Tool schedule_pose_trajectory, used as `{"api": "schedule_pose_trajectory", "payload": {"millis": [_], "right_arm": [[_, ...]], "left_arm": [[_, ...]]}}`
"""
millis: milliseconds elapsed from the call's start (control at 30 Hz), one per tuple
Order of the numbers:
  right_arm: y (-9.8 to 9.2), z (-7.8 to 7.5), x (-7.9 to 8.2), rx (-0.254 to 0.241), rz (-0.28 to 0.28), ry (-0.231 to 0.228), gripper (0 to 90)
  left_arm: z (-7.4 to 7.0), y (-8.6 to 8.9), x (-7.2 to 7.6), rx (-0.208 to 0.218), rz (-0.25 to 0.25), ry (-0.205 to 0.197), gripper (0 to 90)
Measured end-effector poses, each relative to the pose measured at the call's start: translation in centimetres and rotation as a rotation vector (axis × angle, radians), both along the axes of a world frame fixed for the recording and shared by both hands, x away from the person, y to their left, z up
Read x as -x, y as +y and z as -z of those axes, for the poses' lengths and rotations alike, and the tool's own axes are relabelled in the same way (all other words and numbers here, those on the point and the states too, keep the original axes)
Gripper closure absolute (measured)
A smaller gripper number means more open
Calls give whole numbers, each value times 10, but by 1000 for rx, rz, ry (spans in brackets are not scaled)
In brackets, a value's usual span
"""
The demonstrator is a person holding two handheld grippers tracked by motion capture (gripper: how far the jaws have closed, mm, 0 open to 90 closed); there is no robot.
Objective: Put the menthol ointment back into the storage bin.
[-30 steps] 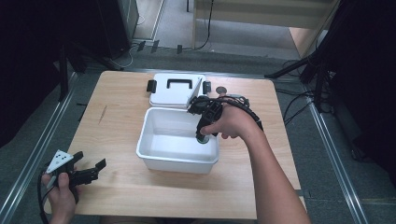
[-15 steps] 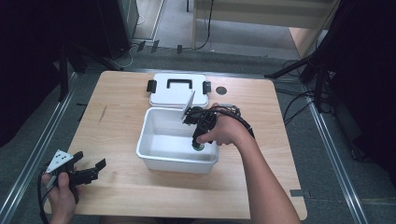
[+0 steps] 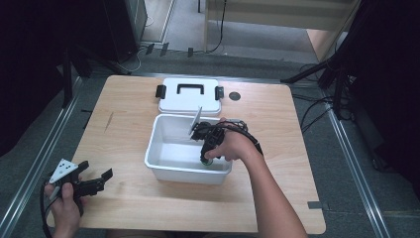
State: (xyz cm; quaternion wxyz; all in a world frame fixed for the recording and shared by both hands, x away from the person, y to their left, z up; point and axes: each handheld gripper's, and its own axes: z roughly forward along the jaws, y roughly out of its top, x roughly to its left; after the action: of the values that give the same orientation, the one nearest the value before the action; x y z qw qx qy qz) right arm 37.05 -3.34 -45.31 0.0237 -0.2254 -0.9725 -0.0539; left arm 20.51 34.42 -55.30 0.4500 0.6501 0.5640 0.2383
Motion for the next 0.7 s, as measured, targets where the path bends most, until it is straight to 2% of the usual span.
{"api": "schedule_pose_trajectory", "payload": {"millis": [133,167,300,333,433,533,700], "right_arm": [[-1,7,1,11,-9,1,512],[0,9,2,27,-4,-8,512],[0,9,3,29,3,-18,512],[1,11,4,50,-10,-13,512],[0,12,4,70,-9,-18,512],[0,12,4,69,-9,-21,512],[2,14,5,102,-20,-31,512]], "left_arm": [[0,0,0,2,4,4,6],[0,0,0,3,4,5,6],[0,0,-1,4,1,6,6],[0,0,-1,2,0,7,6],[0,0,-1,2,1,8,6],[0,0,-1,4,-2,8,6],[0,1,-1,0,0,11,7]]}}
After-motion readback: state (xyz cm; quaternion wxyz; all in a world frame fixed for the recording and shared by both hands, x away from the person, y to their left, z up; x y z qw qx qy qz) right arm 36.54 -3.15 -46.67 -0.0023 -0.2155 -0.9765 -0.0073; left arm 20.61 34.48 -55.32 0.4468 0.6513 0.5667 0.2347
